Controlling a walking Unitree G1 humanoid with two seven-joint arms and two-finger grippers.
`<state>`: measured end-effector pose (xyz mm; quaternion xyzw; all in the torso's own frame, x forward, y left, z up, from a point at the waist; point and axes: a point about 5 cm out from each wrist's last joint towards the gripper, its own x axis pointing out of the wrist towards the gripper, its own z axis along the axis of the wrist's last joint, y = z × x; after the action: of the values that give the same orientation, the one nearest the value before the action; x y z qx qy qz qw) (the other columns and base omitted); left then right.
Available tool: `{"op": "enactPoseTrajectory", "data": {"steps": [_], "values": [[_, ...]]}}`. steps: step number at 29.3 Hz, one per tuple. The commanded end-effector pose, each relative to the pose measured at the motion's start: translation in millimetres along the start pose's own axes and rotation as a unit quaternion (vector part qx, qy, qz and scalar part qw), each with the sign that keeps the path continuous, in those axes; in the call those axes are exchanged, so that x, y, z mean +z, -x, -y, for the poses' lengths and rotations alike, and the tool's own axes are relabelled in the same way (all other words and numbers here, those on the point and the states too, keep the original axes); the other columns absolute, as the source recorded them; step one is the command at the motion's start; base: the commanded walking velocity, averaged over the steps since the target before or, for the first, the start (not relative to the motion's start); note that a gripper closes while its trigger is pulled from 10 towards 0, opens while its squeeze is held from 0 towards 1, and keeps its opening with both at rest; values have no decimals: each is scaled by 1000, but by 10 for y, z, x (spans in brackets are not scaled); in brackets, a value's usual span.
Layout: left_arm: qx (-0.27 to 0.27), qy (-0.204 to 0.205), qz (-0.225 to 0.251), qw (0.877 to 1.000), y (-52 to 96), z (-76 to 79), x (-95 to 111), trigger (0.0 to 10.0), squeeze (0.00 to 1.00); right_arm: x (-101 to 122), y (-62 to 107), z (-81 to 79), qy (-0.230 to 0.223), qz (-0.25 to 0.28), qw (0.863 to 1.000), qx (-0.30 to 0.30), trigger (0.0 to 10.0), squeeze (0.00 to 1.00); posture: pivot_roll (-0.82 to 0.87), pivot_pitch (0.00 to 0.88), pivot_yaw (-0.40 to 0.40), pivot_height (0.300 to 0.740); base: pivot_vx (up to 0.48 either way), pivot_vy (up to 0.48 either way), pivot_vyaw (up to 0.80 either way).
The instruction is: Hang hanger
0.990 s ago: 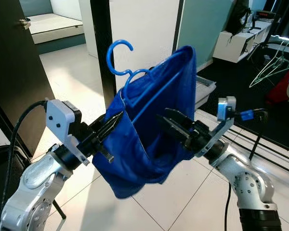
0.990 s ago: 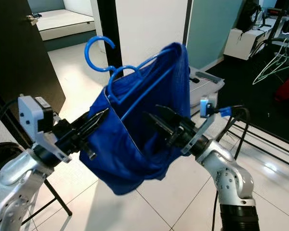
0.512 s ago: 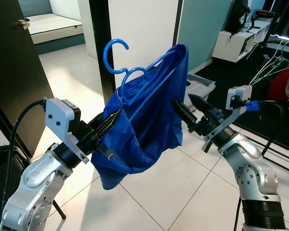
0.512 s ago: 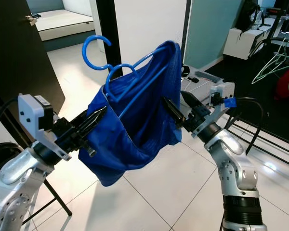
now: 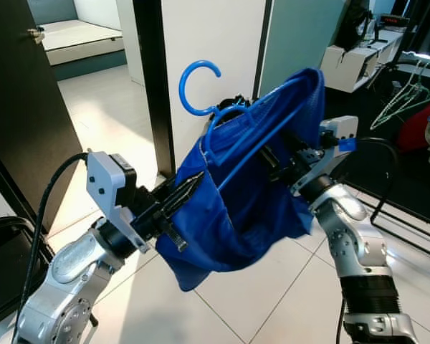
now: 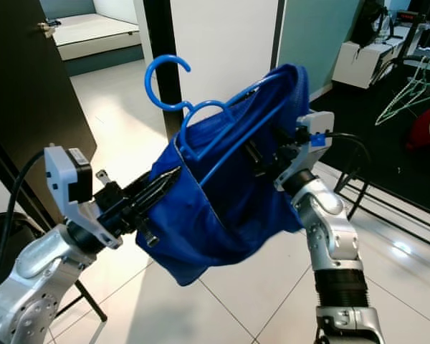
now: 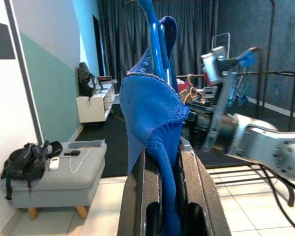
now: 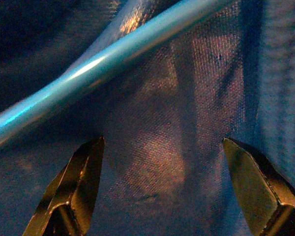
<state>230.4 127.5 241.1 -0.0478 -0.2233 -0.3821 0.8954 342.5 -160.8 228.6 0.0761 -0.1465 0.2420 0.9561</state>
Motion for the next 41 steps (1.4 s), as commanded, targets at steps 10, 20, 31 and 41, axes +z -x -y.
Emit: {"op": "enactPoseTrajectory", "data": {"steps": [10, 20, 31, 41], "values": [[24, -14, -6, 1000, 13, -52, -20, 10000, 0, -52, -13, -80, -1, -10, 1000, 26, 10000, 0, 73, 0, -21, 740, 0, 0, 0], [61, -34, -22, 997, 21, -166, -79, 10000, 0, -157, 127, -307, -20, -42, 992, 117, 10000, 0, 57, 0, -8, 740, 0, 0, 0], [53, -32, -19, 998, 15, -151, -66, 10000, 0, 44, 82, -32, 23, 4, 1000, 14, 10000, 0, 65, 0, -6, 740, 0, 0, 0], [54, -34, -17, 998, 14, -144, -55, 10000, 0, 130, 54, 85, 52, 19, 998, -42, 10000, 0, 75, 0, -13, 740, 0, 0, 0]]}}
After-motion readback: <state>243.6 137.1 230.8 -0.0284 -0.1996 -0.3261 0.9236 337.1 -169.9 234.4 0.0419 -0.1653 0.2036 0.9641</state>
